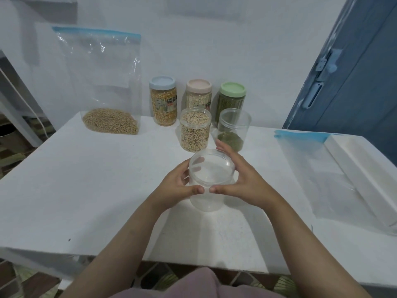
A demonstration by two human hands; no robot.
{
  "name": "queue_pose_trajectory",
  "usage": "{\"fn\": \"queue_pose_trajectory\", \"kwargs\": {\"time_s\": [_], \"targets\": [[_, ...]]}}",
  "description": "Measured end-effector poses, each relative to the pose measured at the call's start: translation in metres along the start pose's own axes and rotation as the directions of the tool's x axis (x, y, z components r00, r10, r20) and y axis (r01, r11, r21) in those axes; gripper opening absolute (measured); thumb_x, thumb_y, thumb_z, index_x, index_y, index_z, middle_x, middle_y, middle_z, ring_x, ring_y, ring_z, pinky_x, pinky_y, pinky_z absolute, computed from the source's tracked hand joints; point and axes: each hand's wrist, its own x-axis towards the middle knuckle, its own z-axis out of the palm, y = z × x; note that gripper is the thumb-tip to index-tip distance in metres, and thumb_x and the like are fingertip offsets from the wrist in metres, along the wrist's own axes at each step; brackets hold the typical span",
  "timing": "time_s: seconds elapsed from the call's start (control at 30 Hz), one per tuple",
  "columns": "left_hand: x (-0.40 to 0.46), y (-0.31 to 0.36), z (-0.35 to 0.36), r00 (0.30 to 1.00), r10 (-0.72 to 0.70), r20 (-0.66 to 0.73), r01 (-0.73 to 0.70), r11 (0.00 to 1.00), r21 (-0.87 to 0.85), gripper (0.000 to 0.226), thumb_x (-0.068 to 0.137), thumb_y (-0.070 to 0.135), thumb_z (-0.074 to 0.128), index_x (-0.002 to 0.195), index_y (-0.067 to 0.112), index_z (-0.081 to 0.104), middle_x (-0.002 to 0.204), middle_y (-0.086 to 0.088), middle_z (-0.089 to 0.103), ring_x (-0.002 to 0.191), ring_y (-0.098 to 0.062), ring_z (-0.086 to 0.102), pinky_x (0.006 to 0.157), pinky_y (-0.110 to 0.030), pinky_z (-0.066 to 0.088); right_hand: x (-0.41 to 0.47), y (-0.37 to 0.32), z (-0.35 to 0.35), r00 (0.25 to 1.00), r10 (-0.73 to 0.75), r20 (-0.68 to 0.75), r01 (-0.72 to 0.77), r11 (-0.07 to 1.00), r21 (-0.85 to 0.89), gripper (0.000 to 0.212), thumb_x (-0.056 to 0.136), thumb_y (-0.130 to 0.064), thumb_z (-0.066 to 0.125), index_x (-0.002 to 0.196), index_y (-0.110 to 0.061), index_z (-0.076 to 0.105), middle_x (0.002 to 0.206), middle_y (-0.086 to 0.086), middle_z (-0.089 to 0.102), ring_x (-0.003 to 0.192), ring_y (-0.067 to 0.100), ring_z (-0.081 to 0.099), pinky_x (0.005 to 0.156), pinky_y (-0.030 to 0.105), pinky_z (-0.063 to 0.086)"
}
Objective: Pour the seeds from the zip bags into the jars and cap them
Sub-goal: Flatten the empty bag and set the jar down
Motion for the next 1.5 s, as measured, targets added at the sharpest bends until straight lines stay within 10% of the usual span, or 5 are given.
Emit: {"fn": "queue_pose_trajectory", "kwargs": {"time_s": [0.5,0.97,1.2,1.37,1.5], "targets": [[0.010,-0.004,0.013,0.999,-0.002,0.047,0.002,1.000,-0.001,0.110,0.052,0.056,0.092,0.145,0.018,0.046,0.144,0.006,0.055,0.136,-0.010,0.049,0.108,-0.025,0.043,-0.025,0.030,-0.021,0.993,0.048,-0.109,-0.001,0.920,0.393,0.066,0.073,-0.014,0.085,0.124,-0.028,0.047,0.136,-0.012,0.051,0.131,0.016,0.050,0.113,0.046,0.042],[0.011,0.001,0.013,0.997,0.006,0.076,-0.006,1.000,0.000,0.109,0.053,0.054,0.093,0.144,0.019,0.046,0.141,0.001,0.058,0.132,-0.014,0.053,0.104,-0.028,0.047,-0.017,0.009,-0.014,0.993,-0.032,-0.118,0.027,0.999,-0.045,0.069,0.063,-0.052,0.087,0.125,-0.043,0.058,0.141,-0.029,0.047,0.133,-0.006,0.039,0.112,0.025,0.035],[0.007,0.000,0.022,0.999,0.036,0.035,-0.037,0.998,0.041,0.112,0.052,0.070,0.085,0.147,0.028,0.041,0.146,0.015,0.051,0.137,-0.008,0.046,0.108,-0.023,0.041,-0.004,-0.002,-0.016,0.736,-0.157,-0.659,0.202,0.979,-0.008,0.029,0.099,-0.042,0.053,0.088,-0.019,0.068,0.101,-0.007,0.067,0.093,0.011,0.064,0.081,0.029,0.051],[0.002,-0.006,0.042,0.994,0.090,-0.056,-0.085,0.993,0.085,0.108,0.066,0.076,0.072,0.153,0.042,0.017,0.153,0.023,0.039,0.142,-0.003,0.038,0.120,-0.036,0.030,-0.006,0.025,-0.045,0.664,0.221,-0.714,-0.072,0.970,0.233,0.027,0.096,-0.020,0.063,0.122,-0.025,0.056,0.093,-0.002,0.063,0.053,0.012,0.061,0.059,0.023,0.056],[0.000,-0.007,0.053,0.978,0.155,-0.140,-0.138,0.983,0.125,0.092,0.073,0.072,0.069,0.146,0.058,0.015,0.154,0.020,0.037,0.143,-0.005,0.037,0.122,-0.042,0.028,-0.027,0.081,-0.053,0.685,0.286,-0.670,-0.368,0.929,0.020,0.022,0.095,-0.011,0.062,0.117,-0.013,0.066,0.102,0.009,0.068,0.049,0.005,0.059,0.057,0.008,0.044]]}}
